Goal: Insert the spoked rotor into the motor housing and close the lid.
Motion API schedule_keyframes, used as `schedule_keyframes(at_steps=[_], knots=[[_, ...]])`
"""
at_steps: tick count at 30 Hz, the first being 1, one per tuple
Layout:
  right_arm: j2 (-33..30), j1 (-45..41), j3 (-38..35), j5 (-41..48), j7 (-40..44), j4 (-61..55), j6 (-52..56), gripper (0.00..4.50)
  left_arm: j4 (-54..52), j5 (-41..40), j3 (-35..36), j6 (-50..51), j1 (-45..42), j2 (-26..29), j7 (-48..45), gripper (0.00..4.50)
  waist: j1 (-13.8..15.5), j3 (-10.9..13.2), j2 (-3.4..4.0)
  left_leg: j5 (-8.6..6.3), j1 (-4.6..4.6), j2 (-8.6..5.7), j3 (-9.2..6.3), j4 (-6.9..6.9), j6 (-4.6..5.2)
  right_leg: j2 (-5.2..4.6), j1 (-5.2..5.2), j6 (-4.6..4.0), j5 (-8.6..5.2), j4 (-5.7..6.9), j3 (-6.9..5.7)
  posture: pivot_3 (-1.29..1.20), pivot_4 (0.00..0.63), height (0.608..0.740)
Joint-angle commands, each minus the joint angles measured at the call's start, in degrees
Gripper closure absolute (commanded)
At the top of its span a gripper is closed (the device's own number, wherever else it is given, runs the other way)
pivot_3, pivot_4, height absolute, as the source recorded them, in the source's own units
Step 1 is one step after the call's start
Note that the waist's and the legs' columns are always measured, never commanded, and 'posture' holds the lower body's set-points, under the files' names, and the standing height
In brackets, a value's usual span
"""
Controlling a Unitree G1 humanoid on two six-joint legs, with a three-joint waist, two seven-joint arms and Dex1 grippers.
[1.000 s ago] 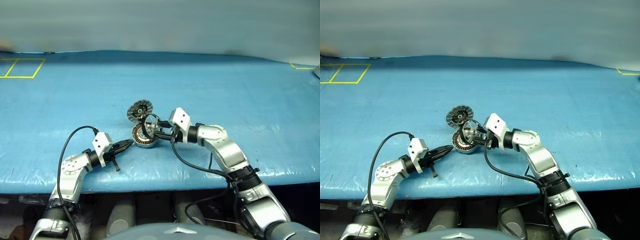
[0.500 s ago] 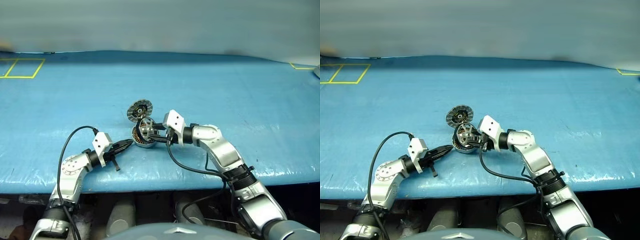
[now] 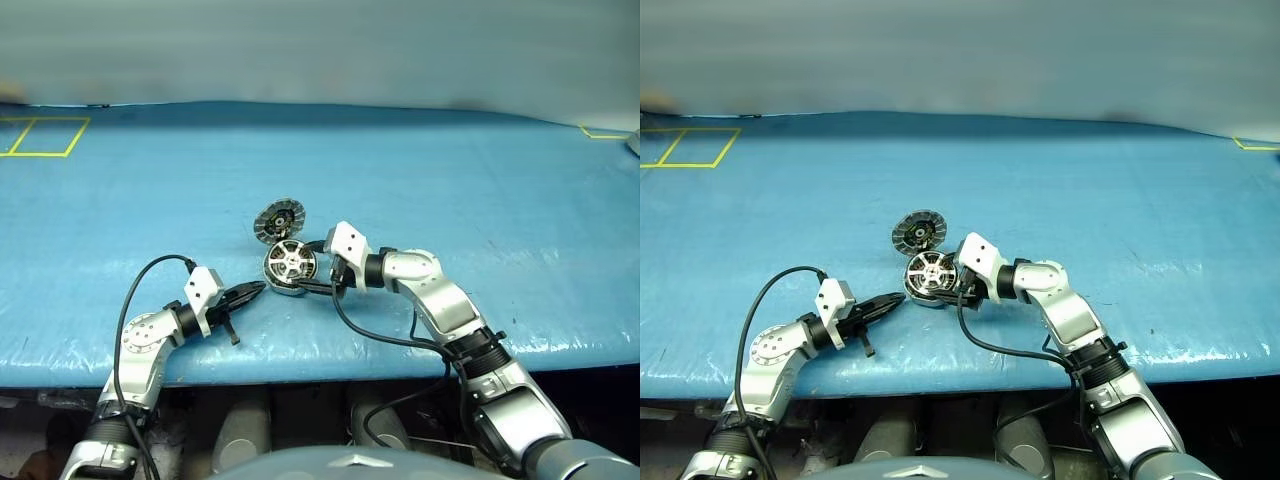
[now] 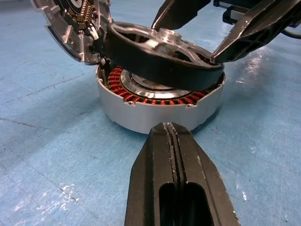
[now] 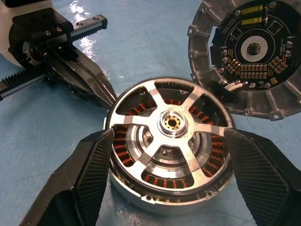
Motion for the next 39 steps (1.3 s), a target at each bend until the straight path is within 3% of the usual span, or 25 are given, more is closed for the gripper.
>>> schedule_keyframes(at_steps=[1, 8, 11, 18, 29, 30, 31, 35, 39], knots=[[0.6, 0.3, -1.3, 1.7, 0.4, -3.2, -1.4, 0.70, -1.2, 0.0, 0.3, -0.8, 0.0, 0.0, 0.3, 4.50, 0.0, 0.0, 0.00, 0.00, 0.00, 0.00, 0.00, 0.00, 0.00, 0.00, 0.00, 0.00, 0.00, 0.00, 0.00, 0.00, 0.150, 0.740], [1.9, 0.5, -2.5, 4.5, -0.1, -3.8, -0.3, 0.70, -1.4, -0.2, 0.5, -0.8, 0.2, 0.1, 0.3, 4.50, 0.0, 0.0, 0.00, 0.00, 0.00, 0.00, 0.00, 0.00, 0.00, 0.00, 0.01, 0.00, 0.00, 0.00, 0.00, 0.00, 0.150, 0.740], [4.9, 0.1, -5.1, 5.9, -3.6, -0.7, 0.4, 1.27, -1.7, -0.3, 0.7, -0.8, 0.3, 0.2, 0.5, 4.50, 0.0, 0.0, 0.00, 0.00, 0.00, 0.01, 0.00, 0.00, 0.00, 0.00, 0.00, 0.00, 0.00, 0.00, 0.00, 0.00, 0.150, 0.740], [8.3, -0.2, -5.1, 5.5, -5.5, 5.2, 0.1, 3.58, -2.8, -1.2, 1.5, -0.4, 1.4, 0.4, 1.2, 4.50, 0.0, 0.0, 0.01, 0.00, 0.01, 0.01, 0.00, -0.03, 0.00, 0.01, -0.02, 0.00, 0.00, 0.01, 0.01, 0.00, 0.150, 0.740], [8.4, 0.9, -1.9, 0.3, -7.0, 8.8, -0.9, 3.58, -3.9, -1.5, 2.8, -0.3, 2.3, 0.3, 2.5, 4.50, -0.1, 0.0, 0.05, 0.00, 0.09, 0.01, 0.01, -0.05, 0.00, 0.01, 0.02, -0.01, 0.00, 0.03, 0.01, 0.00, 0.150, 0.740], [9.1, 1.4, -3.2, 2.4, -6.6, 7.5, -0.6, 3.58, -4.2, -1.9, 3.2, -0.1, 2.2, 0.2, 2.9, 4.50, -0.1, 0.0, 0.04, 0.00, 0.10, 0.02, 0.01, -0.05, 0.00, 0.01, 0.03, -0.01, -0.01, 0.04, 0.01, 0.00, 0.150, 0.740], [10.0, 2.1, -5.2, 6.0, -5.6, 5.0, 0.1, 3.94, -4.7, -3.0, 3.8, 0.8, 2.0, 0.0, 3.3, 4.50, -0.1, 0.0, 0.04, 0.00, 0.10, 0.02, 0.01, -0.05, 0.00, 0.01, 0.03, -0.01, -0.01, 0.04, 0.01, 0.00, 0.150, 0.740], [10.3, 5.4, -10.1, 13.8, -3.9, -4.0, 1.2, 3.94, -6.9, -9.2, 7.3, 4.8, 0.2, -1.1, 4.6, 4.50, 0.0, 0.0, 0.05, 0.00, -0.04, 0.02, -0.05, -0.05, 0.00, 0.01, -0.05, -0.01, 0.00, 0.03, 0.00, 0.00, 0.150, 0.740], [7.7, 9.7, -11.7, 14.9, -3.7, -8.8, 0.2, 3.94, -5.9, -8.5, 8.2, 7.9, -2.5, 0.8, 5.2, 4.50, 0.0, 0.0, 0.02, 0.00, 0.02, 0.01, -0.06, -0.01, 0.00, 0.01, 0.04, 0.00, -0.01, 0.02, -0.02, 0.00, 0.150, 0.740]])
